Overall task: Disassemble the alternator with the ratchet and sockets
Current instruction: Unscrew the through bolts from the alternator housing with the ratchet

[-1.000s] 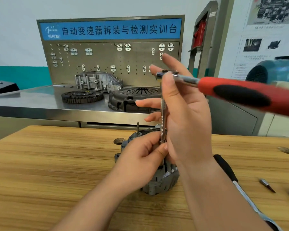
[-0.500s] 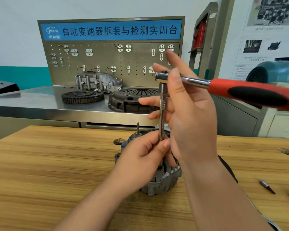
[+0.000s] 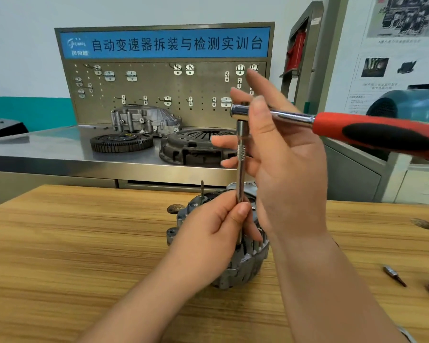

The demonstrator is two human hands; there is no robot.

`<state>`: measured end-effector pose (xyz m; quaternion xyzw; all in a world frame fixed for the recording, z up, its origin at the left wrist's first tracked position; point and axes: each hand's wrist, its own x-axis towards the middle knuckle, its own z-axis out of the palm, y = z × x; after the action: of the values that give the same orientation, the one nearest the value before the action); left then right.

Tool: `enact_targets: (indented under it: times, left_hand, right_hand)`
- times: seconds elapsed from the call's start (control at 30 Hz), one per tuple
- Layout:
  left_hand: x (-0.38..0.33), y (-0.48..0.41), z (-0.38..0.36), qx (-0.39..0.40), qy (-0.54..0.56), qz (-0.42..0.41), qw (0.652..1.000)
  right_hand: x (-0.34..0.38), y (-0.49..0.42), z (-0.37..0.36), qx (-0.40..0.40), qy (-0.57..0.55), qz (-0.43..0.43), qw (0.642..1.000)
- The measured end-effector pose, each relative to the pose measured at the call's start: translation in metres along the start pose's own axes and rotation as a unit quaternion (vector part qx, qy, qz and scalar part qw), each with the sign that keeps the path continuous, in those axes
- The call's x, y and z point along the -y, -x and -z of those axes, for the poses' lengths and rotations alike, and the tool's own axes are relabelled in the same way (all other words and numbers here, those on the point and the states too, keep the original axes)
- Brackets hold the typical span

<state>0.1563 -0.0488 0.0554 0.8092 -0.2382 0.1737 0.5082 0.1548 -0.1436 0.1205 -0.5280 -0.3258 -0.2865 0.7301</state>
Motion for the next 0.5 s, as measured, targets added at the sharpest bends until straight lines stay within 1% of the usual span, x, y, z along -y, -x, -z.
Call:
enact_targets:
  times: [0.07,0.13,0.2,0.23,0.3,0.37,0.43,0.5]
  left_hand:
    - [0.0004,0.0016,-0.0019,-0.012,-0.005,-0.007,1.000]
    - [0.0014,0.0031,-0.0031,-0.019,0.013,-0.015,1.000]
    - [0.0024,0.0046,-0.0038,-0.020,0.044,-0.021,0.999]
    - [0.0029,0.0052,-0.0039,-0.017,0.053,-0.024,0.998]
    - [0.0039,0.0056,-0.0044,-0.020,0.047,-0.032,0.998]
    - [0.0044,0.0053,-0.0051,-0.031,0.036,-0.033,0.998]
    - [0.0050,0.0047,-0.0057,-0.038,0.032,-0.032,0.998]
    - [0.0048,0.0048,-0.0059,-0.044,0.035,-0.037,0.998]
  right_hand:
    - [0.0010,-0.0003,0.0007,0.002,-0.068,-0.064,0.996]
    - [0.0004,-0.0021,0.0040,0.007,-0.119,-0.126,0.985]
    - [0.0001,-0.0031,0.0057,0.018,-0.139,-0.158,0.977]
    - [-0.0005,-0.0027,0.0056,0.021,-0.140,-0.159,0.977]
    - [-0.0027,-0.0009,0.0027,0.014,-0.116,-0.126,0.985]
    - [-0.0024,0.0010,0.0003,0.005,-0.051,-0.055,0.997]
    - [-0.0019,0.0009,0.0014,0.006,0.012,0.018,1.000]
    - [-0.0009,0.0001,0.0030,0.031,0.041,0.042,0.998]
